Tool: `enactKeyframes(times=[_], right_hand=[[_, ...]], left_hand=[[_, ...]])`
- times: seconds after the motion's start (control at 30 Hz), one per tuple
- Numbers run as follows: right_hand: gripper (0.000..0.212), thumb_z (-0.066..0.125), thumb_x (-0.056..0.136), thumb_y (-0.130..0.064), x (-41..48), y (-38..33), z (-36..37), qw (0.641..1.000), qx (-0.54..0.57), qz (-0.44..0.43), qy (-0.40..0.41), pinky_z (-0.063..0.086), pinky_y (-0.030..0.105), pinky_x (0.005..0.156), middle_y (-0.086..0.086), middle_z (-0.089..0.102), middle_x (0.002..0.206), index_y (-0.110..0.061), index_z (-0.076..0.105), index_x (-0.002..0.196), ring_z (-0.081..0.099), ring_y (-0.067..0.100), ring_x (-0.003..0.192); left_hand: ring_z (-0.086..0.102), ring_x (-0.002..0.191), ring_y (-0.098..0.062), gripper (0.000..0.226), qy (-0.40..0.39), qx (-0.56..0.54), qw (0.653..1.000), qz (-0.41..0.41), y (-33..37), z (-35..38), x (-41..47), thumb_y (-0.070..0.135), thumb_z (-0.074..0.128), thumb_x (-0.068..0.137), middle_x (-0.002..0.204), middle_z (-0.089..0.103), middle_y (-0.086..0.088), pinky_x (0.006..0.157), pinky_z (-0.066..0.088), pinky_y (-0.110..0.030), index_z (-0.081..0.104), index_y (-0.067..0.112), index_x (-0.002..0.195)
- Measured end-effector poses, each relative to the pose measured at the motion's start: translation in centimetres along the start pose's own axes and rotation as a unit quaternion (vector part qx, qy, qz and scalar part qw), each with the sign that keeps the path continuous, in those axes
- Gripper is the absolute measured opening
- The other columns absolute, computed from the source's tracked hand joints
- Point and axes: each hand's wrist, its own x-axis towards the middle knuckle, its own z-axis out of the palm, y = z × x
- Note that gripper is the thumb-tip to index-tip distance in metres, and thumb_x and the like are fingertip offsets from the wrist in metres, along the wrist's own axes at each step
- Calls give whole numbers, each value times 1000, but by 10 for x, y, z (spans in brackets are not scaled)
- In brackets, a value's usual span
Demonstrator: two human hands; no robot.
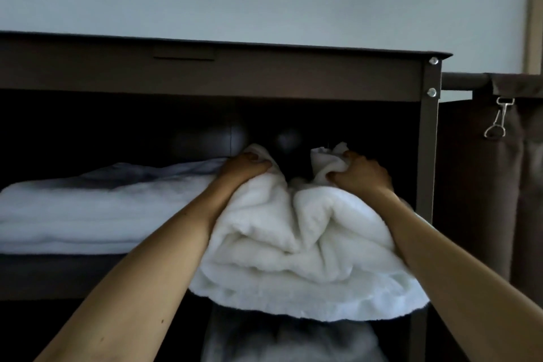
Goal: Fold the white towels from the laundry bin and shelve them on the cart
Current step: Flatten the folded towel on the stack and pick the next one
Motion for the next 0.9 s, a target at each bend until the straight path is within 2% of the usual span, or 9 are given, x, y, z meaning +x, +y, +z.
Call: enactKeyframes(times=[0.07, 0.17, 0.27, 0.33, 0.4, 0.47, 0.53, 0.67, 0.9], right_hand=[[56, 49, 88, -45, -6, 3, 1, 1000, -2, 6, -1, 41, 39, 91, 16, 45, 135, -26, 36, 139, 46, 36, 119], [51, 42, 93, -45, -26, -1, -5, 1000, -17, 1, -4, 32, 44, 102, 14, 26, 147, -28, 35, 141, 29, 38, 130], [41, 39, 96, -43, -59, -8, -22, 997, 18, -82, -2, 22, 43, 111, 5, 40, 143, -25, 53, 130, 26, 28, 136], [40, 37, 98, -44, -93, -7, -32, 986, 69, -151, 15, 26, 38, 108, -2, 55, 131, -22, 60, 123, 40, 20, 129], [58, 36, 89, -60, -129, -2, -33, 971, 96, -216, 20, 25, 37, 111, -6, 51, 137, -24, 51, 132, 43, 15, 127], [89, 39, 71, -78, -158, 9, -17, 951, -14, -298, 77, 26, 49, 108, 1, 41, 144, -24, 34, 142, 40, 24, 128], [98, 46, 61, -82, -167, 24, 6, 924, -151, -334, 111, 31, 61, 101, 7, 32, 145, -31, 27, 143, 38, 35, 127], [91, 46, 60, -81, -145, 34, 21, 916, -177, -327, 152, 38, 61, 95, 4, 29, 141, -36, 32, 137, 46, 41, 120], [105, 35, 60, -83, -113, 33, 39, 951, -150, -250, 103, 38, 65, 92, 6, 41, 143, -21, 21, 143, 48, 47, 118]], left_hand=[[55, 116, -27, 95, 12, 80, 997, 10, 4, 6, 0, 89, 31, 69, 126, 59, -10, 98, 41, -32, 62, 13, 117], [59, 97, -24, 88, 25, 165, 983, 71, 15, 9, -25, 98, 18, 51, 110, 67, -3, 96, 44, -39, 67, 32, 81], [62, 95, -18, 43, -32, 209, 970, 116, 29, 2, -66, 75, 46, 73, 93, 67, 4, 90, 49, -39, 61, 36, 67], [52, 117, -22, 32, -31, 227, 961, 156, 29, -4, -104, 71, 41, 81, 104, 64, 14, 100, 41, -50, 63, 47, 84], [21, 141, -20, 71, -51, 300, 934, 186, 18, -1, -147, 86, 21, 69, 142, 39, 22, 111, 19, -50, 40, 53, 128], [4, 145, -20, 105, -5, 399, 892, 215, 1, 7, -174, 94, 23, 53, 155, 13, 18, 112, 10, -49, 12, 44, 145], [10, 144, -24, 114, 43, 427, 870, 243, -14, 17, -176, 92, 33, 50, 156, 15, 13, 110, 14, -52, 12, 36, 148], [53, 120, -35, 103, 131, 370, 866, 309, -20, 24, -157, 87, 34, 50, 128, 60, 1, 93, 38, -59, 54, 25, 130], [53, 120, -32, 93, 122, 365, 887, 257, -33, 43, -115, 88, 30, 57, 131, 58, 2, 98, 34, -57, 54, 34, 128]])
